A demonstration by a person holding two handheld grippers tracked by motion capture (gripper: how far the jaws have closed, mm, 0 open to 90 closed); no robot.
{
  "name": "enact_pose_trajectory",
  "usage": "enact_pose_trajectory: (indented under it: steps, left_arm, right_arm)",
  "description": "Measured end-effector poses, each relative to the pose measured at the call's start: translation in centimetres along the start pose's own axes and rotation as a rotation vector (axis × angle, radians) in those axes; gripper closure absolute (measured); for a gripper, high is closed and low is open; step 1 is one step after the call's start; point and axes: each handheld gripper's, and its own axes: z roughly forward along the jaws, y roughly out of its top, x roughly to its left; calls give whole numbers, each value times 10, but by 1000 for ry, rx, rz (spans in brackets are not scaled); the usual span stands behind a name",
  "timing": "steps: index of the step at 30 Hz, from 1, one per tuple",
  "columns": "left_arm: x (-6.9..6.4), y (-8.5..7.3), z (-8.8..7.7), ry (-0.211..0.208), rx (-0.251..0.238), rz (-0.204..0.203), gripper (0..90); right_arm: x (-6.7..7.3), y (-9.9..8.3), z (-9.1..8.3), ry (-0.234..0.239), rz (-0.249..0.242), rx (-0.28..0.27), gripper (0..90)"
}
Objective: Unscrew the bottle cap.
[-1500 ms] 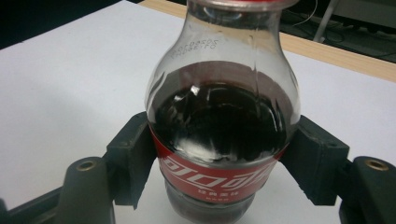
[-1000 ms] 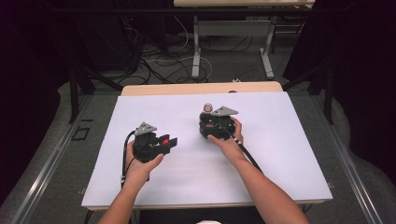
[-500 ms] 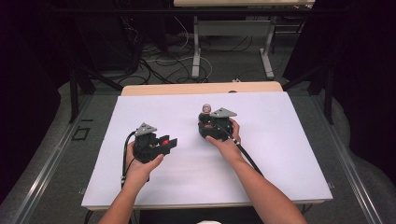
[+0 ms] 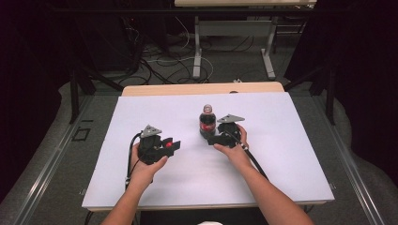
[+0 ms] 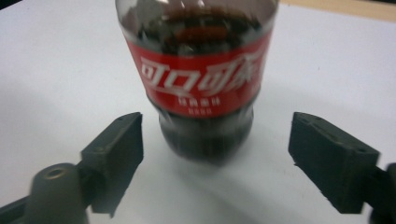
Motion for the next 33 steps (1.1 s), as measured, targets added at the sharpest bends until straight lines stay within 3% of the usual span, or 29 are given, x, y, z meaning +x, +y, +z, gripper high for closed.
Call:
enact_pose_trajectory:
  steps: [7, 11, 13, 16, 18, 26, 27, 33]
  left_arm:
    - [-1, -3, 10, 4, 27, 24, 599]
    - [-6, -5, 20, -10, 47, 39, 599]
    - [-10, -6, 26, -20, 48, 44, 599]
    - [-18, -7, 39, -32, 71, 83, 599]
    - [-23, -9, 49, -42, 85, 94, 599]
    - [-41, -17, 86, -106, 114, 135, 599]
    - [-43, -19, 90, -121, 112, 122, 599]
    - [-49, -24, 107, -119, 126, 149, 599]
  right_arm:
    - [-9, -9, -19, 3, -1, 79, 149]
    - [-12, -14, -33, -23, -7, 121, 138]
    - [-13, -17, -40, -19, -2, 140, 101]
    - [-15, -21, -51, -7, 3, 159, 41]
    - [-15, -23, -59, -7, -5, 162, 4]
    - [-17, -30, -78, -23, -5, 185, 0]
    - [-18, -31, -79, -24, -1, 184, 0]
    - [-23, -34, -85, -18, 21, 168, 0]
